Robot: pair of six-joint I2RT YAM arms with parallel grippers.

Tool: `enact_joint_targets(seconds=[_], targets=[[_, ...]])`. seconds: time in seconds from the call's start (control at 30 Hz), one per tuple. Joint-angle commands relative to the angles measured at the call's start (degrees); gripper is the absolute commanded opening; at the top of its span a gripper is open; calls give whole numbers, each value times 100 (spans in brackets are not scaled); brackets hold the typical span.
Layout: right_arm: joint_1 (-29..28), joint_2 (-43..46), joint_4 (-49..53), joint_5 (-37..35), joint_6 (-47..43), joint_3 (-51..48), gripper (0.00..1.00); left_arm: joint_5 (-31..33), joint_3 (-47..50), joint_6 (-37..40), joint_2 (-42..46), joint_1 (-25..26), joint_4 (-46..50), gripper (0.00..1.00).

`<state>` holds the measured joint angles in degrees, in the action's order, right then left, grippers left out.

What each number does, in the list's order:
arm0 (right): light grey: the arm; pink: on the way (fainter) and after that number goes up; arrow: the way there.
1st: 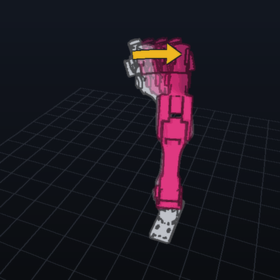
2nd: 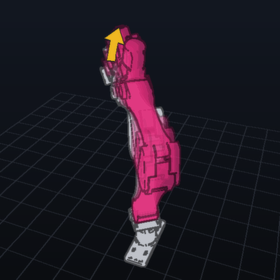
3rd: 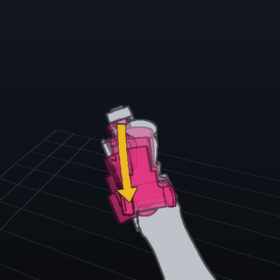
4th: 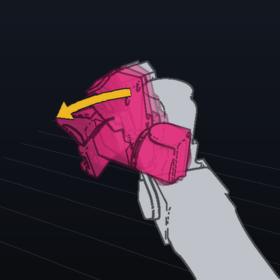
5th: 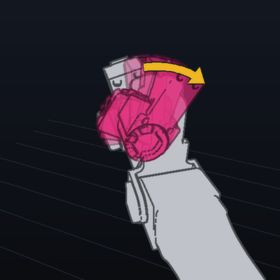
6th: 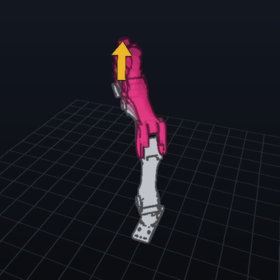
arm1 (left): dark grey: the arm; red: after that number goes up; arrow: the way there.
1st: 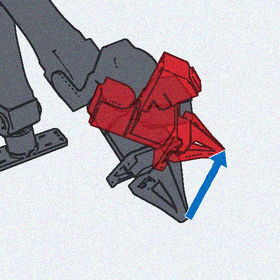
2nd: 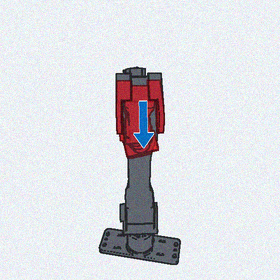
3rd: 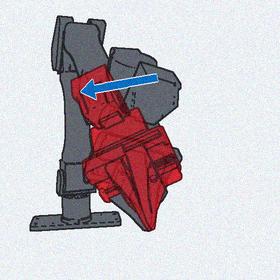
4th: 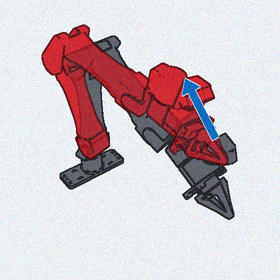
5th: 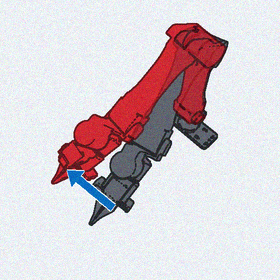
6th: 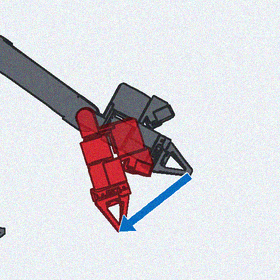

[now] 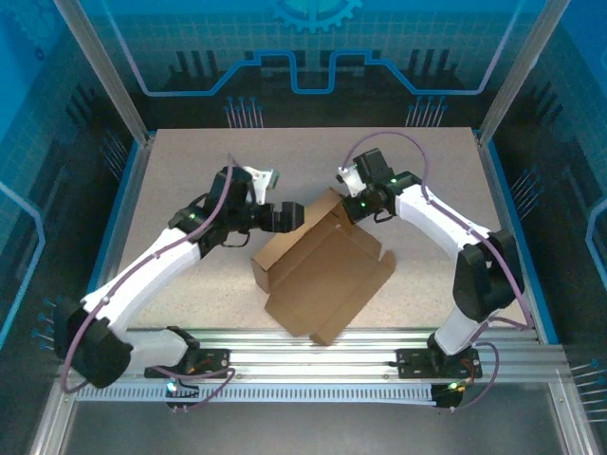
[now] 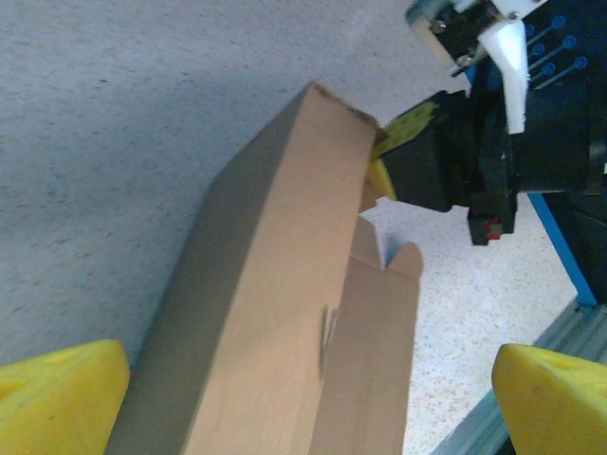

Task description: Fold the paper box

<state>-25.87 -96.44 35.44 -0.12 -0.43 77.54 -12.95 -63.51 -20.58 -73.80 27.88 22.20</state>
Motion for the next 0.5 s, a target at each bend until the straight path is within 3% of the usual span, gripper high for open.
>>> enact_joint_targets(seconds=[0.0,0.13,0.47], targets=[[-175,-261,175,341,-286,361,4,-643,-325,23,-638,-237,-425,100],[-256,-485,326,403,-324,595,4,-768,-333,-78,-1207,-398,-1324,99],[-372,-570,341,329,-205,655,4,-915,-505,-779,-2358,-562,-2528,99]])
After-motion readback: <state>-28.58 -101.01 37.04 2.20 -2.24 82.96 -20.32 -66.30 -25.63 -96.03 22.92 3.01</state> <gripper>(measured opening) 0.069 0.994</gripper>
